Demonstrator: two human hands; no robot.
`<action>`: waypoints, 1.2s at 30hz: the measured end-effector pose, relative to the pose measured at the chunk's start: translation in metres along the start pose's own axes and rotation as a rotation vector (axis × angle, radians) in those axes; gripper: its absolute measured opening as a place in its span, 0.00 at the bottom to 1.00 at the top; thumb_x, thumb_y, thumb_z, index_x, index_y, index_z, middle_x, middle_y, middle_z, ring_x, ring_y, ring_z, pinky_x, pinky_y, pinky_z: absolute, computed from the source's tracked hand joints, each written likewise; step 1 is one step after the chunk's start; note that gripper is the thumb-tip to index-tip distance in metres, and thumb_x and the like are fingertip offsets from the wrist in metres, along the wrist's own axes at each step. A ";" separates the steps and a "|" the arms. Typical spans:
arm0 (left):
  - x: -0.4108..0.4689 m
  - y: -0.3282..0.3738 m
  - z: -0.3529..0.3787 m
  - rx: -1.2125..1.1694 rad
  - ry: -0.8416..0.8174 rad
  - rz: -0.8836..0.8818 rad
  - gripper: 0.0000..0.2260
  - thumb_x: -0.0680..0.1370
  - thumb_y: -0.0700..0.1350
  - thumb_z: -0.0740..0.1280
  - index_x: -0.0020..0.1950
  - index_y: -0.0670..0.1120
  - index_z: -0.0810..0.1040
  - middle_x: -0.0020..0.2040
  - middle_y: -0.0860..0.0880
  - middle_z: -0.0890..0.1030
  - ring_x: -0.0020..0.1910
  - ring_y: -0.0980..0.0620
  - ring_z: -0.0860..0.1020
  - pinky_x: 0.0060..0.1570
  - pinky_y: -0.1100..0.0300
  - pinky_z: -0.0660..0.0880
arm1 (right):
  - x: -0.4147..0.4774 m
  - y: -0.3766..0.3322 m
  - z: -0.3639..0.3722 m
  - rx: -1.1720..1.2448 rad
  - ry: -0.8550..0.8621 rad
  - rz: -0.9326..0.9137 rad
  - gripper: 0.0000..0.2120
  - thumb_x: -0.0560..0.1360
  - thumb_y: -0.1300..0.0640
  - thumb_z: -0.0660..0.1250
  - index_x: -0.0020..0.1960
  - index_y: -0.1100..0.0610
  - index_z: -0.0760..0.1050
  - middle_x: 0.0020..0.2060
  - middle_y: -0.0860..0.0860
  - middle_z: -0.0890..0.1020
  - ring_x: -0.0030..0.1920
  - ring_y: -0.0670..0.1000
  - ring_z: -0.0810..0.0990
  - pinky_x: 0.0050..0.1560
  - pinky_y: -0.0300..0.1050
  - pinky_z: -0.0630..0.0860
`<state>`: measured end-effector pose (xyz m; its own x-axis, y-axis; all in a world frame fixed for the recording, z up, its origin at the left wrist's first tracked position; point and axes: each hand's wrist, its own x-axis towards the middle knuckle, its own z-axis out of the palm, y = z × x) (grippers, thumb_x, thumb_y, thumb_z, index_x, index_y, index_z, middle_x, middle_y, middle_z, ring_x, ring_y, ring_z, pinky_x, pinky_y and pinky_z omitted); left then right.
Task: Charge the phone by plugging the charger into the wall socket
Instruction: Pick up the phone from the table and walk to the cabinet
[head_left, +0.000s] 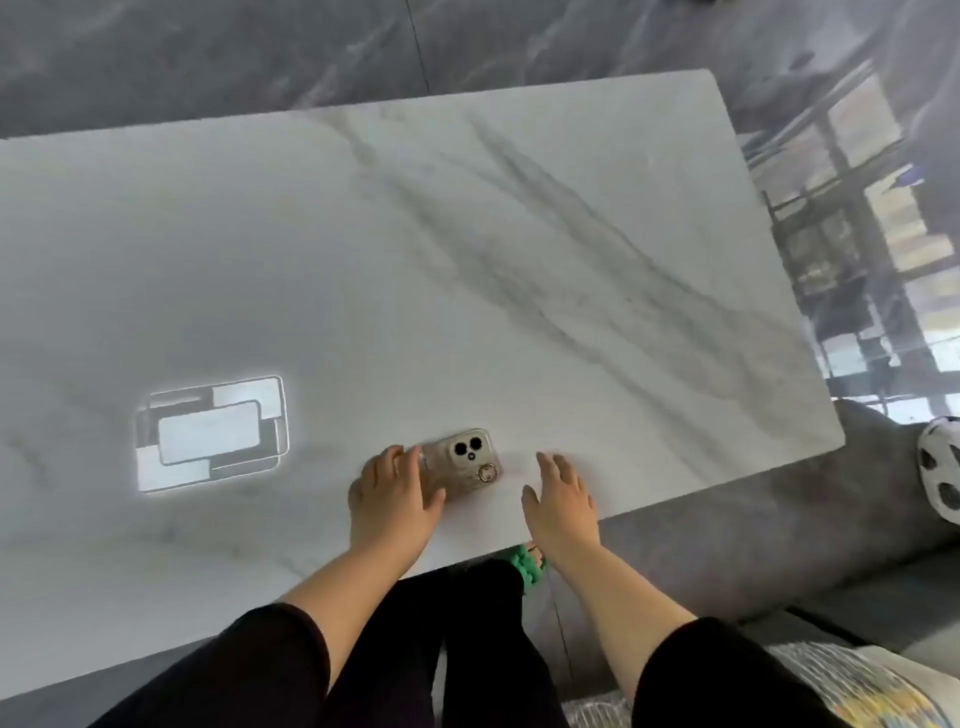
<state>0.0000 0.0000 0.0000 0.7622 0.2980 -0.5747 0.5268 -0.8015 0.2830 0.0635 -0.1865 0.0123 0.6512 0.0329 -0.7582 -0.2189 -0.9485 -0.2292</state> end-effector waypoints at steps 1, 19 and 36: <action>0.007 0.001 0.003 0.031 0.027 0.012 0.29 0.73 0.58 0.66 0.72 0.50 0.66 0.70 0.46 0.68 0.70 0.44 0.65 0.65 0.46 0.64 | 0.008 0.003 0.008 -0.100 0.021 -0.020 0.30 0.81 0.50 0.53 0.79 0.50 0.45 0.79 0.52 0.46 0.78 0.55 0.49 0.76 0.53 0.52; 0.042 -0.028 0.062 0.308 0.401 0.439 0.39 0.66 0.68 0.66 0.67 0.41 0.74 0.58 0.42 0.80 0.54 0.40 0.78 0.51 0.44 0.73 | 0.049 0.008 0.055 -0.370 -0.173 -0.022 0.51 0.67 0.23 0.49 0.60 0.46 0.12 0.59 0.53 0.12 0.65 0.57 0.15 0.70 0.61 0.25; -0.045 0.076 -0.056 -0.687 -0.872 -0.378 0.15 0.68 0.54 0.70 0.48 0.45 0.76 0.37 0.50 0.73 0.33 0.52 0.70 0.36 0.58 0.74 | -0.089 0.095 -0.027 0.548 -0.042 0.248 0.16 0.80 0.51 0.59 0.59 0.60 0.76 0.54 0.57 0.82 0.51 0.57 0.82 0.51 0.49 0.76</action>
<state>0.0274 -0.0455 0.0903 0.1378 -0.2128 -0.9673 0.9603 -0.2106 0.1831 0.0048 -0.2881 0.0741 0.5060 -0.1460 -0.8501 -0.7108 -0.6289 -0.3150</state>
